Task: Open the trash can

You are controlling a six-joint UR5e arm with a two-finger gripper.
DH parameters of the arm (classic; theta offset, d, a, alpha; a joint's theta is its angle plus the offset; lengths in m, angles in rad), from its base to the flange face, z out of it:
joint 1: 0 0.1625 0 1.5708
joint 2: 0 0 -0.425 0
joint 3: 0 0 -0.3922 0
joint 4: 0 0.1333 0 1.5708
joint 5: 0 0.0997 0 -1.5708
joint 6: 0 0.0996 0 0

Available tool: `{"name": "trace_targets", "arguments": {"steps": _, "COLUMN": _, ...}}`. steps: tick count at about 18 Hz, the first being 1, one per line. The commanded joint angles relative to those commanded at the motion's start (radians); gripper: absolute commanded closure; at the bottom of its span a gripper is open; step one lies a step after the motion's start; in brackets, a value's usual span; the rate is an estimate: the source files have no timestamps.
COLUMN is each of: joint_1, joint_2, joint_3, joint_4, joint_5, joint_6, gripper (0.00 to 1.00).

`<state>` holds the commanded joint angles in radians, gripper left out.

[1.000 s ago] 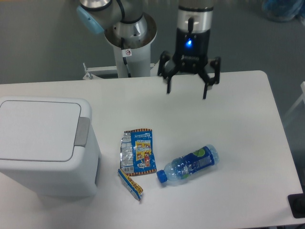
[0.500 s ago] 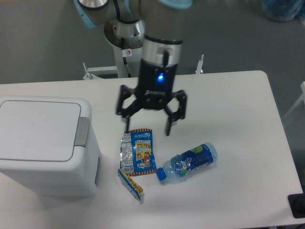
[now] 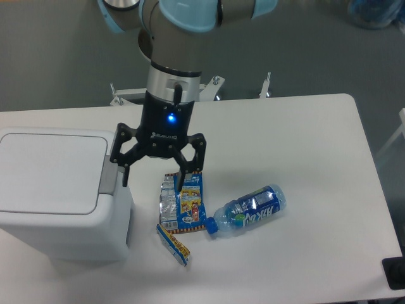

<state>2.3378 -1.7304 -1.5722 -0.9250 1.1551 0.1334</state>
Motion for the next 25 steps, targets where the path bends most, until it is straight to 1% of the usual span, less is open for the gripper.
{"name": "trace_targets", "arguments": {"steps": 10, "joint_1": -0.011, "joint_2": 0.003, "joint_3": -0.023, "joint_4": 0.008, "joint_5": 0.0, "joint_6": 0.008, "gripper": 0.0}}
{"name": "trace_targets", "arguments": {"steps": 25, "joint_1": -0.02, "joint_2": 0.012, "joint_3": -0.037, "joint_4": 0.012, "joint_5": 0.003, "joint_6": 0.015, "gripper": 0.0}}
